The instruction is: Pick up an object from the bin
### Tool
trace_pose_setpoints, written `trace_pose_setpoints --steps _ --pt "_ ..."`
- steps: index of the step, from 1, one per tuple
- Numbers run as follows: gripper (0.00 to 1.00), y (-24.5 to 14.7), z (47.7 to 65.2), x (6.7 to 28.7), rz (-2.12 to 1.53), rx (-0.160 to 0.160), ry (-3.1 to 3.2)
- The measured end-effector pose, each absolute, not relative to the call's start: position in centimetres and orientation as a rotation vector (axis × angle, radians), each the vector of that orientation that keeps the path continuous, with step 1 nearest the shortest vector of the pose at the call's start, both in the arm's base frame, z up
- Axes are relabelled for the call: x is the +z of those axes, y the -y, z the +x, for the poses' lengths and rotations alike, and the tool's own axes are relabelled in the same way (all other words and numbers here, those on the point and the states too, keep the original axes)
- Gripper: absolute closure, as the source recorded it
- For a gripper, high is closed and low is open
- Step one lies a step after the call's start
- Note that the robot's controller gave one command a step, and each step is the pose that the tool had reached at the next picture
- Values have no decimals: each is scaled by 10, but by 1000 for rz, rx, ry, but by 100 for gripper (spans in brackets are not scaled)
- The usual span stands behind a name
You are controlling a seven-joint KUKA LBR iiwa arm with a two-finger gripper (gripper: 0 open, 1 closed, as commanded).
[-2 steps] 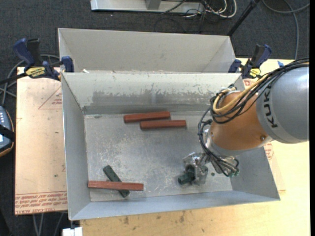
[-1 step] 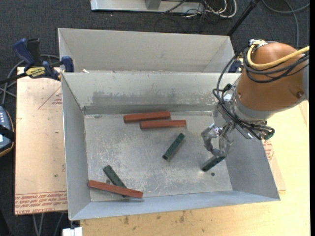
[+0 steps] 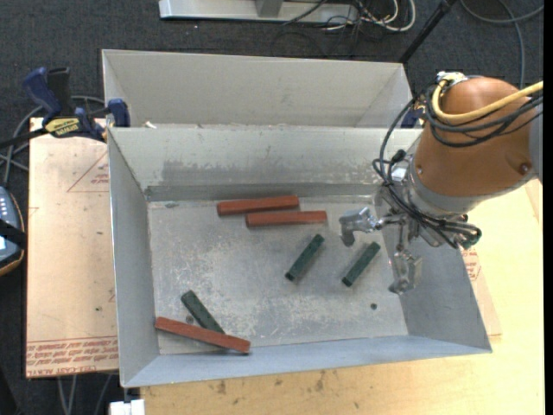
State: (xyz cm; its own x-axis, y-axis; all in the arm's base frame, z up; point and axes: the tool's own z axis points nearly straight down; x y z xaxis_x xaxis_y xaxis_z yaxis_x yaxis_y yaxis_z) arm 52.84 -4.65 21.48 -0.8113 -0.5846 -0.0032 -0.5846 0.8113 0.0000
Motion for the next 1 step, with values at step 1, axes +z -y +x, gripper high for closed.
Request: trace_pose_setpoints --steps 1 --pt "0 69 567 138 -1189 5 -2910"
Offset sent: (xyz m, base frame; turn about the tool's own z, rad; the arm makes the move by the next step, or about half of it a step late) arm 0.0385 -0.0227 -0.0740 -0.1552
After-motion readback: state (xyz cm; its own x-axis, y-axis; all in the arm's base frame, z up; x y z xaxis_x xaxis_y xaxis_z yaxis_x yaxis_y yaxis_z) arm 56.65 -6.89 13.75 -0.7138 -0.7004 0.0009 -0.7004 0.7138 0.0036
